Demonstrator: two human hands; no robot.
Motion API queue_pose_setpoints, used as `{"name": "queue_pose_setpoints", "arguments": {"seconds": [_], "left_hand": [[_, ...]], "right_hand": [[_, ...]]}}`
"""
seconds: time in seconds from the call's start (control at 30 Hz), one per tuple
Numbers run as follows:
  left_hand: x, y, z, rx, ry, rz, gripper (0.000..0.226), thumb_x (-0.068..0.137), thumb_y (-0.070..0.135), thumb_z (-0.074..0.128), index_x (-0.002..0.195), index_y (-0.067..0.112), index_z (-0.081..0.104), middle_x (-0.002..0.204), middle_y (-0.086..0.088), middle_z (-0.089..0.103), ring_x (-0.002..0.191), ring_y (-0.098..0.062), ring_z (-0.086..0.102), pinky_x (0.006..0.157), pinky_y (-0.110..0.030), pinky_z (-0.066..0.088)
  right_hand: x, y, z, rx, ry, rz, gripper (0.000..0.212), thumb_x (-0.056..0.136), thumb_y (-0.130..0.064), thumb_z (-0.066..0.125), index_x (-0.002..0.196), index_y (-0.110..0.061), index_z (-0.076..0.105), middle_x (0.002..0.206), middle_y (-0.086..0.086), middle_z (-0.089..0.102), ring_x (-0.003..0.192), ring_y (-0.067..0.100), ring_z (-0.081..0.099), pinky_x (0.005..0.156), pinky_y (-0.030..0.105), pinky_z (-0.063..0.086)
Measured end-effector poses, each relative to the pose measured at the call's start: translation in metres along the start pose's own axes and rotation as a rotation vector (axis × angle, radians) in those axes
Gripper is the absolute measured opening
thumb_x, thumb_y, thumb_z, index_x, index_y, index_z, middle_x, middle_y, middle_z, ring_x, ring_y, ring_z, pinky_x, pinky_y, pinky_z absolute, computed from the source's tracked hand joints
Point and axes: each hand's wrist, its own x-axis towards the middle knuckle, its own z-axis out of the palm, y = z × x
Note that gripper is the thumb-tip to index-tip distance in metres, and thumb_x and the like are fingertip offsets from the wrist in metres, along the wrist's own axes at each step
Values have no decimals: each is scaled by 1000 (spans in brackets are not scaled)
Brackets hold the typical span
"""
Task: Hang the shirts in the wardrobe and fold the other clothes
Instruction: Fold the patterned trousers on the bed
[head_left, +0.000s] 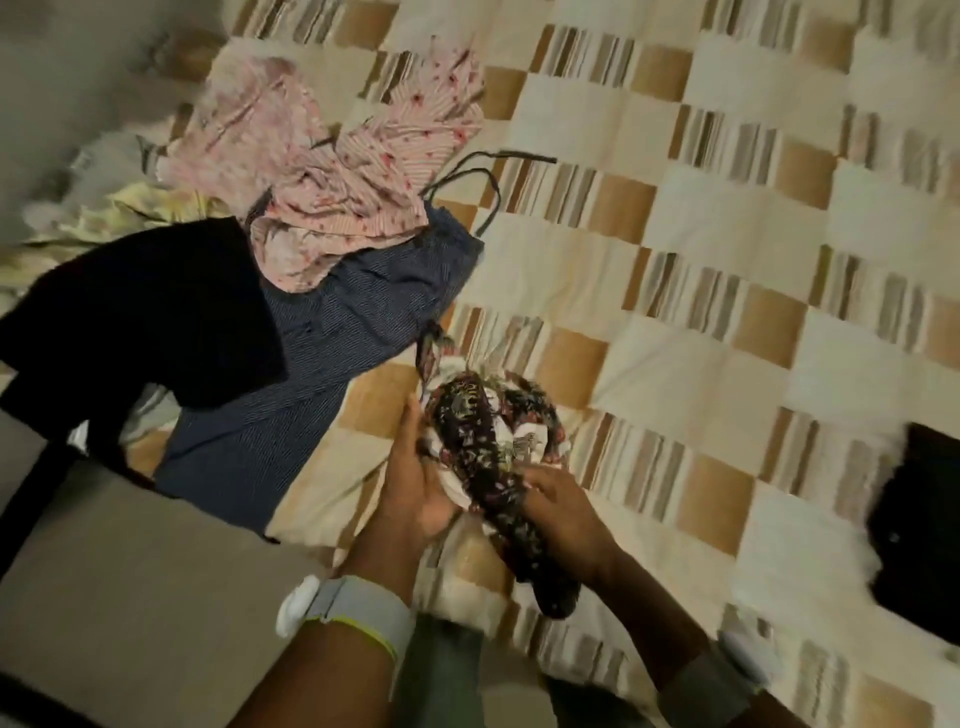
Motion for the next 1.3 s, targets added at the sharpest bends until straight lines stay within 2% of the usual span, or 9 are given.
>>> {"name": "queue_pose_setpoints", "arguments": {"seconds": [0.13, 0.33, 0.43, 0.57, 0.67, 0.77, 0.9, 1.13, 1.3], "left_hand": [[-74, -16, 44, 87, 11, 76, 40, 103, 37, 55, 124, 10, 75, 113, -14, 76, 95, -31, 74, 93, -46, 54], [-197, -10, 125, 169, -265, 179, 37, 79, 25, 64, 103, -3, 73, 93, -21, 73, 78, -35, 71, 75, -41, 61], [-253, -1, 170, 267, -465, 273, 43, 62, 24, 85, 94, -4, 76, 88, -22, 75, 76, -36, 73, 70, -43, 62], [-320, 10, 222, 408, -623, 368, 61, 31, 26, 97, 83, -1, 79, 83, -17, 76, 74, -34, 73, 75, -40, 62], [-343, 26, 251, 495, -646, 441, 58, 42, 26, 95, 92, 1, 79, 90, -16, 77, 82, -34, 72, 78, -39, 60], [-351, 51, 261, 606, -530, 600, 47, 54, 26, 90, 94, 5, 77, 91, -14, 76, 84, -32, 71, 85, -39, 55], [-334, 95, 237, 625, -384, 682, 56, 62, 29, 91, 110, 4, 76, 119, -24, 68, 108, -39, 64, 111, -55, 43], [-310, 118, 205, 580, -218, 906, 42, 78, 16, 80, 119, 10, 71, 122, -24, 71, 99, -34, 73, 88, -44, 57], [-311, 116, 215, 961, -76, 910, 57, 81, 20, 88, 131, 19, 62, 111, -12, 73, 98, -28, 71, 77, -32, 57]], "right_hand": [[-98, -27, -16, -315, -89, -36, 21, 85, -48, 66, 79, -28, 67, 73, -14, 69, 69, 4, 65, 69, 25, 53], [-167, -61, -76, -109, 25, -136, 30, 74, -71, 75, 80, -43, 63, 90, -19, 65, 88, 2, 62, 75, 26, 46], [-175, -100, -115, 67, 185, -226, 69, 56, -93, 70, 115, -59, 58, 131, -14, 57, 113, -8, 57, 90, 13, 46], [-188, -153, -167, 132, 238, -346, 129, 52, -68, 89, 160, -41, 24, 162, -12, 38, 138, 0, 47, 112, 32, 42], [-202, -190, -185, 8, 83, -386, 68, 62, -60, 90, 118, -25, 73, 112, 2, 77, 105, 16, 73, 90, 40, 58], [-214, -204, -191, -22, 80, -382, 36, 73, -46, 91, 96, -20, 78, 94, -2, 80, 91, 15, 76, 85, 38, 60], [-226, -207, -216, 189, 194, -440, 47, 69, -43, 90, 106, -15, 78, 104, 5, 79, 100, 21, 75, 93, 39, 58], [-238, -216, -262, 462, 199, -465, 52, 75, -25, 83, 118, 1, 70, 113, 21, 75, 109, 39, 71, 98, 47, 56], [-234, -237, -253, 521, 158, -463, 56, 84, -28, 79, 123, 9, 63, 115, 28, 71, 105, 42, 70, 93, 44, 59]]}}
